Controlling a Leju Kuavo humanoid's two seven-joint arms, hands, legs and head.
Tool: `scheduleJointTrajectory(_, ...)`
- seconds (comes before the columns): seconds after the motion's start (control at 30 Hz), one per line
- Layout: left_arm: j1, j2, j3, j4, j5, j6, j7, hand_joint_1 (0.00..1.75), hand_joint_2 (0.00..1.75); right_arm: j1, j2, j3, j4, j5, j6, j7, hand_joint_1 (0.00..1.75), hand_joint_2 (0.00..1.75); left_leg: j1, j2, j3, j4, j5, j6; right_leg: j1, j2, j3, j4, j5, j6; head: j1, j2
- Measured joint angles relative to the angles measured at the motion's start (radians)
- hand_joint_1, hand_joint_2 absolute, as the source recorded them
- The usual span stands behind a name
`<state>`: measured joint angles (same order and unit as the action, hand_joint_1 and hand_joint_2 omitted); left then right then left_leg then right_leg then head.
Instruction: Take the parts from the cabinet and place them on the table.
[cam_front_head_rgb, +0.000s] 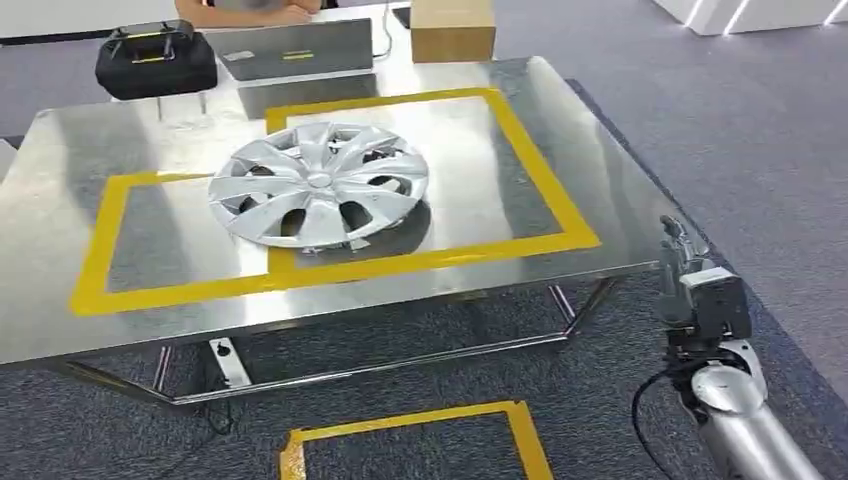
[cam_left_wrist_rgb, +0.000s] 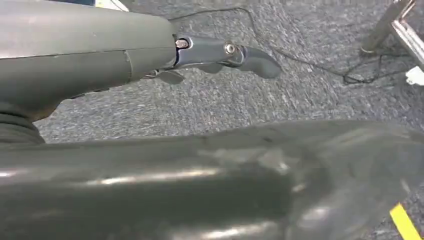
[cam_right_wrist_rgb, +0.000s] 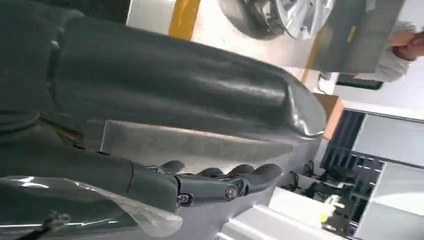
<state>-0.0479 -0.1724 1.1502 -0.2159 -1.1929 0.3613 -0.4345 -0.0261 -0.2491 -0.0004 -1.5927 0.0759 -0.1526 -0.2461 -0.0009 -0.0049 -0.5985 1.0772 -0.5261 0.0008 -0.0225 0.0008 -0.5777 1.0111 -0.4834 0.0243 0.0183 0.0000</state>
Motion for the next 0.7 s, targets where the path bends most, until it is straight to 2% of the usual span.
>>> scheduleJointTrajectory(0.07, -0.002, 0.003, 0.013, 0.0, 0.01, 0.008, 0.002, 0.0, 0.0, 0.018, 0.0, -0.011, -0.025, 0.008, 0.0, -0.006, 0.0, 0.0, 0.002, 0.0, -0.065, 0.155, -0.079, -0.006, 0.002, -0.002, 0.0, 0.0, -0.001, -0.003, -0.001, 0.0)
scheduleJointTrajectory(0.1, -0.002, 0.003, 0.02, 0.0, 0.013, 0.012, 0.004, 0.0, 0.0, 0.03, 0.0, -0.018, -0.035, 0.012, 0.0, -0.008, 0.0, 0.0, 0.002, 0.0, -0.099, 0.23, -0.107, -0.006, 0.003, -0.003, 0.0, 0.0, -0.001, -0.004, 0.0, 0.0)
scheduleJointTrajectory(0.13, -0.001, 0.004, 0.025, 0.0, 0.015, 0.014, 0.006, 0.0, 0.0, 0.041, 0.0, -0.022, -0.043, 0.016, 0.0, -0.01, 0.0, 0.0, 0.002, 0.0, -0.113, 0.263, -0.11, -0.004, 0.005, -0.003, 0.0, 0.001, -0.001, -0.004, 0.0, 0.0)
scheduleJointTrajectory(0.17, -0.001, 0.006, 0.03, 0.0, 0.017, 0.016, 0.007, 0.0, 0.0, 0.052, 0.0, -0.027, -0.053, 0.018, 0.0, -0.011, 0.0, 0.0, 0.002, 0.0, -0.104, 0.246, -0.088, 0.0, 0.007, -0.002, 0.002, 0.001, -0.002, -0.004, -0.001, 0.0)
scheduleJointTrajectory(0.2, -0.002, 0.008, 0.034, 0.0, 0.017, 0.017, 0.007, 0.0, 0.0, 0.058, 0.0, -0.032, -0.061, 0.019, 0.0, -0.011, 0.0, 0.0, 0.001, 0.0, -0.075, 0.186, -0.046, 0.006, 0.009, -0.001, 0.003, 0.001, -0.002, -0.004, 0.0, 0.0)
scheduleJointTrajectory(0.23, -0.003, 0.01, 0.037, 0.0, 0.018, 0.019, 0.008, 0.0, 0.0, 0.063, 0.0, -0.037, -0.067, 0.019, 0.0, -0.012, 0.0, 0.0, -0.001, 0.0, -0.031, 0.095, 0.002, 0.014, 0.01, 0.001, 0.006, 0.001, -0.002, -0.004, 0.0, 0.0)
scheduleJointTrajectory(0.27, -0.003, 0.011, 0.039, 0.0, 0.017, 0.02, 0.008, 0.0, 0.0, 0.065, 0.0, -0.039, -0.072, 0.019, 0.0, -0.012, 0.0, 0.0, -0.004, 0.0, 0.002, 0.028, 0.032, 0.022, 0.011, 0.002, 0.008, 0.0, -0.002, -0.004, 0.0, 0.0)
scheduleJointTrajectory(0.3, -0.004, 0.015, 0.04, -0.001, 0.017, 0.026, 0.009, 0.0, 0.0, 0.067, 0.0, -0.042, -0.077, 0.022, 0.0, -0.014, 0.0, 0.0, -0.008, 0.0, 0.034, -0.032, 0.033, 0.031, 0.013, 0.002, 0.007, 0.0, -0.001, -0.002, 0.001, 0.0)
scheduleJointTrajectory(0.33, -0.007, 0.013, 0.042, -0.001, 0.017, 0.031, 0.011, 0.0, 0.0, 0.07, 0.0, -0.047, -0.081, 0.024, 0.001, -0.016, 0.0, 0.0, -0.008, 0.0, 0.039, -0.051, 0.035, 0.03, 0.017, 0.003, 0.003, 0.004, -0.001, 0.001, 0.001, 0.0)
scheduleJointTrajectory(0.4, -0.009, 0.014, 0.048, -0.002, 0.018, 0.042, 0.019, 0.0, 0.0, 0.088, 0.0, -0.056, -0.091, 0.031, 0.002, -0.019, 0.0, 0.0, -0.012, -0.002, 0.034, -0.049, 0.033, 0.031, 0.012, -0.002, 0.0, 0.001, 0.004, 0.012, 0.0, 0.0)
scheduleJointTrajectory(0.43, -0.006, 0.014, 0.049, -0.002, 0.019, 0.045, 0.022, 0.0, 0.0, 0.094, 0.0, -0.059, -0.095, 0.033, 0.002, -0.019, 0.0, 0.0, -0.012, -0.002, 0.034, -0.051, 0.035, 0.034, 0.011, -0.002, 0.002, -0.003, 0.007, 0.017, 0.0, 0.0)
scheduleJointTrajectory(0.47, -0.006, 0.013, 0.05, -0.002, 0.02, 0.048, 0.023, 0.0, 0.0, 0.101, 0.0, -0.065, -0.103, 0.036, 0.002, -0.02, 0.0, 0.0, -0.002, -0.001, 0.037, -0.069, 0.047, 0.041, 0.011, -0.001, -0.001, 0.001, 0.001, 0.022, 0.0, 0.0)
scheduleJointTrajectory(0.5, -0.007, 0.012, 0.051, -0.002, 0.02, 0.051, 0.023, 0.0, 0.0, 0.109, 0.0, -0.071, -0.108, 0.037, 0.002, -0.021, 0.0, 0.0, -0.002, 0.002, 0.036, -0.073, 0.053, 0.045, 0.011, 0.0, -0.014, 0.016, -0.024, 0.027, 0.003, 0.0)
scheduleJointTrajectory(0.53, -0.008, 0.014, 0.054, -0.003, 0.021, 0.053, 0.023, 0.0, 0.0, 0.113, 0.0, -0.076, -0.109, 0.037, 0.002, -0.021, 0.0, 0.0, -0.002, 0.002, 0.032, -0.073, 0.056, 0.051, 0.011, 0.0, -0.031, 0.067, -0.069, 0.031, 0.006, 0.0)
scheduleJointTrajectory(0.6, -0.009, 0.014, 0.057, -0.003, 0.021, 0.055, 0.023, 0.0, 0.0, 0.123, 0.0, -0.08, -0.11, 0.037, 0.002, -0.021, 0.0, 0.0, -0.004, 0.004, 0.022, -0.073, 0.062, 0.055, 0.008, 0.0, -0.089, 0.224, -0.153, 0.039, 0.005, 0.0)
scheduleJointTrajectory(0.63, -0.009, 0.014, 0.059, -0.004, 0.021, 0.055, 0.023, 0.0, 0.0, 0.129, 0.0, -0.081, -0.11, 0.038, 0.002, -0.021, 0.0, 0.0, -0.005, 0.004, 0.017, -0.072, 0.066, 0.054, 0.008, 0.0, -0.109, 0.282, -0.174, 0.042, 0.006, 0.0)
scheduleJointTrajectory(0.67, -0.009, 0.014, 0.061, -0.004, 0.021, 0.055, 0.023, 0.0, 0.0, 0.135, 0.0, -0.083, -0.11, 0.038, 0.002, -0.021, 0.0, 0.0, -0.005, 0.004, 0.013, -0.072, 0.069, 0.054, 0.008, 0.0, -0.107, 0.297, -0.17, 0.045, 0.006, 0.0)
scheduleJointTrajectory(0.7, -0.009, 0.014, 0.063, -0.004, 0.021, 0.055, 0.023, 0.0, 0.0, 0.136, 0.0, -0.085, -0.11, 0.038, 0.003, -0.021, 0.0, 0.0, -0.005, 0.005, 0.009, -0.071, 0.072, 0.052, 0.008, 0.0, -0.078, 0.259, -0.141, 0.045, 0.006, 0.0)
